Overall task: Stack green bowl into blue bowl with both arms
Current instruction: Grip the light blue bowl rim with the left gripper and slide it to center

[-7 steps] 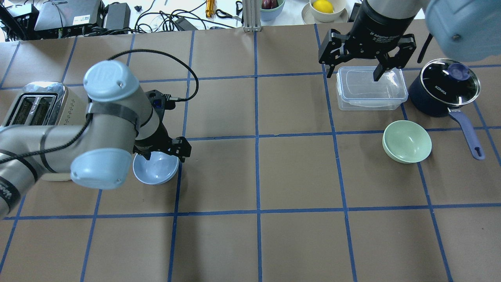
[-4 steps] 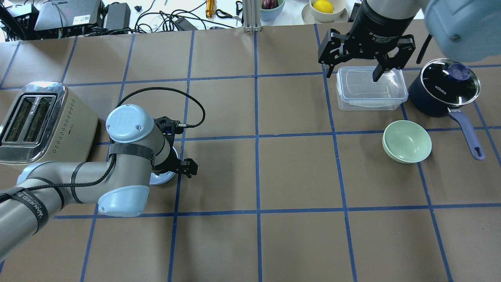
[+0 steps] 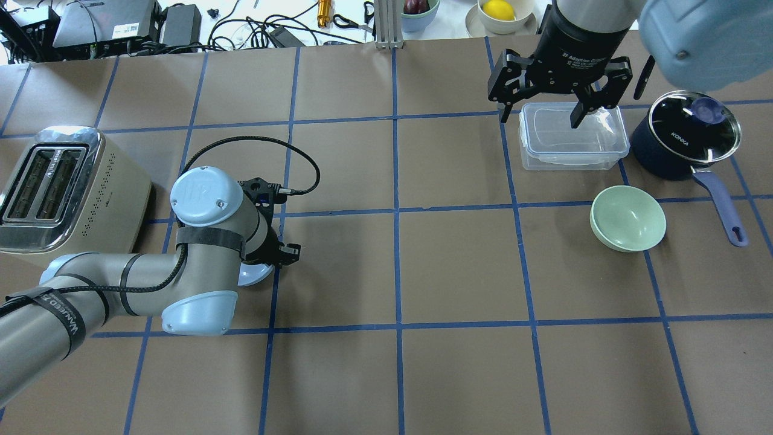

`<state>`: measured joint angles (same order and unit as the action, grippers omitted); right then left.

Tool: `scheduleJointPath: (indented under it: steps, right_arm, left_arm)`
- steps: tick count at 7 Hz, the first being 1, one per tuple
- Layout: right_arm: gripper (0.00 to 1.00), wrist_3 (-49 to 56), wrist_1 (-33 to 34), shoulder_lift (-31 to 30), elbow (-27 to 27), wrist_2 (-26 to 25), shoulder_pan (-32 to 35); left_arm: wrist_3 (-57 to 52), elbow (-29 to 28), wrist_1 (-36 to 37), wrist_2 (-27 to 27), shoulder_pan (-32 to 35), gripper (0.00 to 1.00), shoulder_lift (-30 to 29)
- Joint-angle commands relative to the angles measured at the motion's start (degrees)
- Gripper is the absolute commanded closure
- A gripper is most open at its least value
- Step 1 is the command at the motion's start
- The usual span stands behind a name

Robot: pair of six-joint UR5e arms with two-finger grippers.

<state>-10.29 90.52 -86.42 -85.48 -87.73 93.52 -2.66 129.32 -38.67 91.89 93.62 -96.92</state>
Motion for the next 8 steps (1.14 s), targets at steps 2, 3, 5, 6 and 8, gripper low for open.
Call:
scheduleJointPath:
  steps: [2,3,5,6,8]
  right_arm:
    - [0.0,0.01,-0.6,-0.06,0.31,-0.16,0.0]
    - [0.0,0.18,-0.78,-0.07,0.23,0.1,-0.09]
    - [0.0,6.3,-1.04,0.02,-0.3,-0.95,-1.14]
    - [0.0,7.12,-0.61,0.2,-0.21,-0.87,-1.75]
    - [0.0,14.88,-1.22,0.55,-0.82,-0.17,-9.97]
  left_arm:
    - [18.77,-6.66,1.67,-3.62,13.73,0.97,-2.56]
    - [27.7,-13.67,0.45,-6.17,17.09,0.96,-4.83]
    - [35.39,-24.07,-1.15,-6.29,22.55,0.95,-10.98]
    - [38.31,-25.07,-1.06,-6.29,23.71,0.94,-12.84]
    - [43.26,-25.43,-0.53,-6.2,25.73,0.77,-15.05]
